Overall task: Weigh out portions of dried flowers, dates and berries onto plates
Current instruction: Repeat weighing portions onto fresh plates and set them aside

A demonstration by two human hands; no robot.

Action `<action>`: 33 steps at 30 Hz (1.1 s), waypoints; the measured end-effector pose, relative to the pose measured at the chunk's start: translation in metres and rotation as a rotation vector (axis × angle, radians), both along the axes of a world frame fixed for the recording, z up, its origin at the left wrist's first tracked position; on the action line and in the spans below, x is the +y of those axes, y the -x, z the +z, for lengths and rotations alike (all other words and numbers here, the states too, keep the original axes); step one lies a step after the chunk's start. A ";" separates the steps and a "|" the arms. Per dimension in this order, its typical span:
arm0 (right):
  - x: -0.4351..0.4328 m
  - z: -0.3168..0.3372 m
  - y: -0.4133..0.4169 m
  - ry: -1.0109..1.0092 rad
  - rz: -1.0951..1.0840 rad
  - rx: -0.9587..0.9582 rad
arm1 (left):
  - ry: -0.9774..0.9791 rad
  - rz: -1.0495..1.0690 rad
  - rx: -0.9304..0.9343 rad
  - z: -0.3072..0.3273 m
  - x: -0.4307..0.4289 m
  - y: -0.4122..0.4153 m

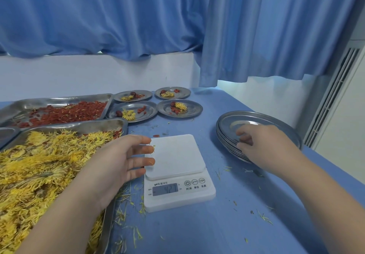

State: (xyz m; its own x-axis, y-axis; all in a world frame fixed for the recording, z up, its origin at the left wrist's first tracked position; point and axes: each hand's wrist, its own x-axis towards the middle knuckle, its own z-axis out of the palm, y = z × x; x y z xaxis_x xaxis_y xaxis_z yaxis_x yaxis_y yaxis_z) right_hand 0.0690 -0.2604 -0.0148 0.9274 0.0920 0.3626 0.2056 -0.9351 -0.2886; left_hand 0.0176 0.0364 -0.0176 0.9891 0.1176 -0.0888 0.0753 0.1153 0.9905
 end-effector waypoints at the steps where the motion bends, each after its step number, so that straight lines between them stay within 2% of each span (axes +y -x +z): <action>1: 0.001 0.001 0.001 0.003 -0.006 -0.026 | -0.002 0.000 0.000 0.000 0.000 0.000; 5: 0.004 0.005 0.003 -0.011 -0.029 -0.069 | -0.003 0.009 0.006 -0.001 0.000 -0.001; 13: 0.005 0.007 0.006 -0.077 -0.018 0.036 | 0.002 0.000 -0.002 0.001 -0.002 0.001; 16: 0.003 0.007 0.005 -0.086 -0.005 0.004 | 0.004 0.000 -0.002 0.002 -0.003 0.002; 20: 0.003 0.006 0.004 0.036 -0.015 -0.193 | 0.006 0.001 -0.001 0.002 -0.002 0.002; 25: 0.007 0.008 0.008 -0.048 0.060 -0.675 | 0.025 0.028 -0.014 0.002 -0.002 0.003; 33: 0.036 -0.008 0.016 -0.008 0.359 -0.868 | 0.136 0.174 -0.075 0.005 0.004 0.003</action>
